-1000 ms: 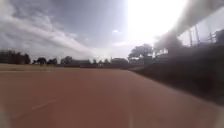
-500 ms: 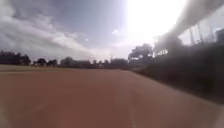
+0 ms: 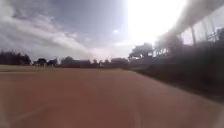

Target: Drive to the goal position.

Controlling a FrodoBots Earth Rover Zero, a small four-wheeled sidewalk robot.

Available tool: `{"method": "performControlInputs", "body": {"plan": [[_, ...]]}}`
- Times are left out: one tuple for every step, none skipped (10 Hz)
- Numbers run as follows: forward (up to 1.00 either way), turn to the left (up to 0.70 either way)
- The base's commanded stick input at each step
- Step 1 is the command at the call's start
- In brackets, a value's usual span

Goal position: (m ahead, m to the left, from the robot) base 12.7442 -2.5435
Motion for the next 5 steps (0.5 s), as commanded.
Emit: {"method": "performControlInputs", "body": {"plan": [[0.70, 0.00], [0.70, 0.00], [0.70, 0.00], [0.70, 0.00], [0.70, 0.00]]}}
